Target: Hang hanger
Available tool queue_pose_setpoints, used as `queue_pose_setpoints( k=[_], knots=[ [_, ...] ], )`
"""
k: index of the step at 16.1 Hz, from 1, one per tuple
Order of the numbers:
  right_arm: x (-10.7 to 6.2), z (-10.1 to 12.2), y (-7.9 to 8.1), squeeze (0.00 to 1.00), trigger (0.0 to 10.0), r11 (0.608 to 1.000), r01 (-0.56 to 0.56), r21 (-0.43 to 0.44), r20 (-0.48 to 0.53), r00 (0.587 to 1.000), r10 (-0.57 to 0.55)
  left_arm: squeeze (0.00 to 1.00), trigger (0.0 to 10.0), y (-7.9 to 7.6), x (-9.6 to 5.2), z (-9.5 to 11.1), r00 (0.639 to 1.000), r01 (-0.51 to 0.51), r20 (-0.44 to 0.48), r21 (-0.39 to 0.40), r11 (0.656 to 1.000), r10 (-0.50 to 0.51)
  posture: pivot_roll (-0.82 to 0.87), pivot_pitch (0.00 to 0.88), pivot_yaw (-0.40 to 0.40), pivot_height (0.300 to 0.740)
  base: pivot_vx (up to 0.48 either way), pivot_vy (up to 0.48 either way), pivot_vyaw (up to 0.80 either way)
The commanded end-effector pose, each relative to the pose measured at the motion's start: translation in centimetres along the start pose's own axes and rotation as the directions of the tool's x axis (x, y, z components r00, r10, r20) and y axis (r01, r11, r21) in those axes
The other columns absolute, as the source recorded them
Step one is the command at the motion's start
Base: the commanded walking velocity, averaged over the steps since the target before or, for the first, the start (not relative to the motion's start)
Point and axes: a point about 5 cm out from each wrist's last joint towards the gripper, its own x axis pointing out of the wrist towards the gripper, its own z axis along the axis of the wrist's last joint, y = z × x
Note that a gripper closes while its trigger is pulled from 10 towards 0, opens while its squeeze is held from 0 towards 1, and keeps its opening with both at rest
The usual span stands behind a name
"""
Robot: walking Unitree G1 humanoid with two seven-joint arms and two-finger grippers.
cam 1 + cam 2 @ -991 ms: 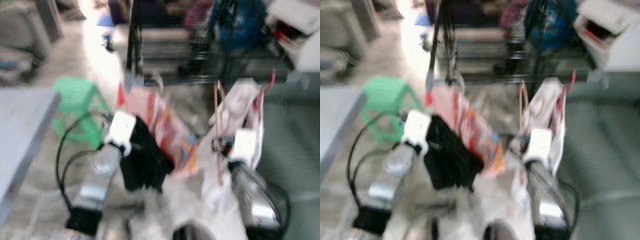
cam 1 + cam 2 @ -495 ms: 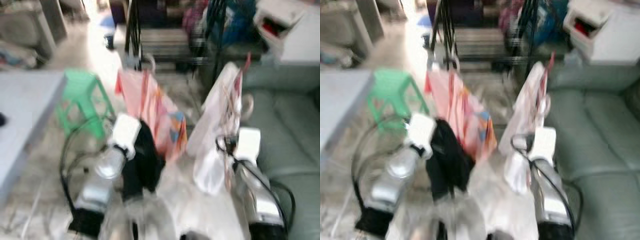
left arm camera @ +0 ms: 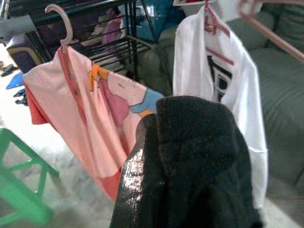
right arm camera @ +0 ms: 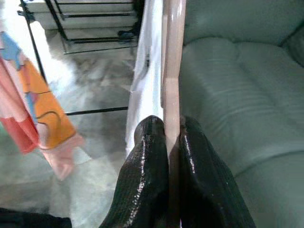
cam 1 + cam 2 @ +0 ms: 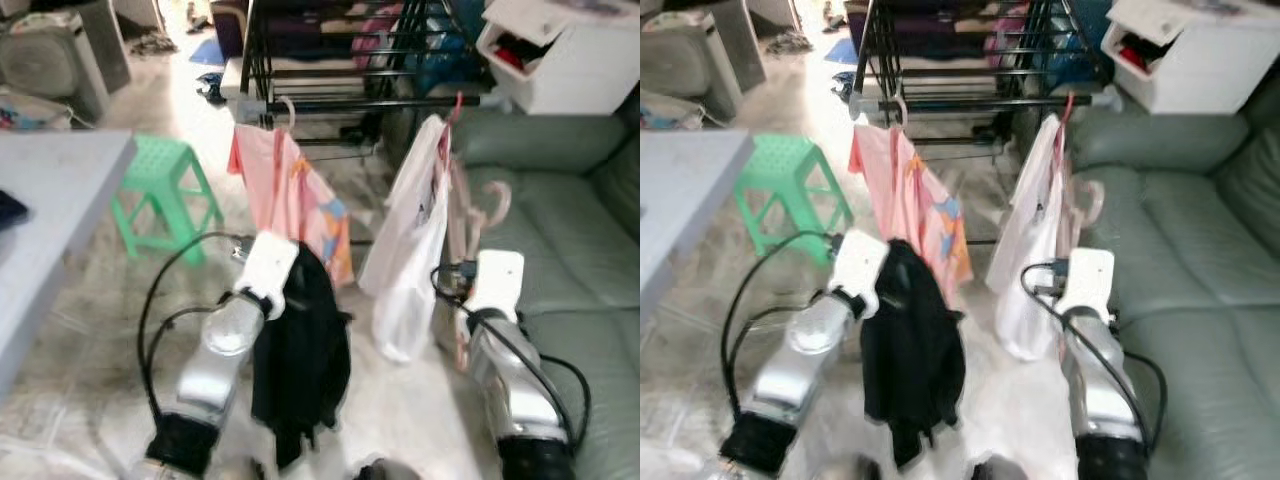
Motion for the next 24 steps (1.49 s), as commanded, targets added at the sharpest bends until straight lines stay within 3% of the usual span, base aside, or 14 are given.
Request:
queue_pose_setpoints(
  k=[1,4,5,8,11,17,24],
  knots=[
    [0.3,1.0,0.4,0.00,10.0,0.999,-0.012,-0.030,0.029,1.000,0.013,0.00,10.0,0.8,0.1,1.3,0.998,-0.024,0.055,0.018,1.000,0.023,-0.03,0.003,-0.030,0.740,0.000,0.000,0.00],
    [0.3,1.0,0.5,0.00,10.0,0.999,-0.037,0.007,0.036,0.999,0.036,0.00,10.0,0.7,0.0,1.3,0.998,-0.019,0.060,0.021,1.000,0.018,-0.03,0.000,-0.031,0.740,0.000,0.000,0.00],
    [0.2,0.9,0.5,0.00,10.0,0.998,-0.035,0.059,0.027,0.999,0.033,0.00,10.0,0.6,0.0,1.4,0.998,-0.013,0.065,0.006,1.000,0.012,-0.03,0.000,-0.032,0.740,0.000,0.000,-0.80],
    [0.3,0.9,0.7,0.00,10.0,0.997,-0.044,0.056,0.027,0.999,0.043,0.00,10.0,0.7,0.1,1.5,0.998,0.008,0.066,-0.040,0.999,-0.006,-0.03,0.000,-0.031,0.740,0.000,0.000,-0.80],
    [0.4,1.0,0.7,0.00,10.0,0.997,-0.043,0.060,0.027,0.999,0.041,0.00,10.0,0.1,0.0,1.6,0.995,0.066,0.073,-0.033,0.997,-0.063,-0.03,0.000,-0.033,0.740,0.000,0.000,-0.80],
    [0.2,0.6,0.6,0.00,10.0,0.997,-0.035,0.066,0.019,0.999,0.034,0.00,10.0,0.0,-0.2,1.4,0.995,0.069,0.069,-0.029,0.997,-0.067,-0.03,0.000,-0.032,0.740,-0.080,0.000,-0.80],
    [0.3,0.7,0.7,0.00,10.0,0.997,-0.029,0.078,0.030,0.999,0.027,0.00,10.0,-0.2,-0.2,1.5,0.994,0.088,0.066,-0.030,0.996,-0.086,-0.03,0.000,-0.032,0.740,-0.322,0.000,0.00]
  ],
)
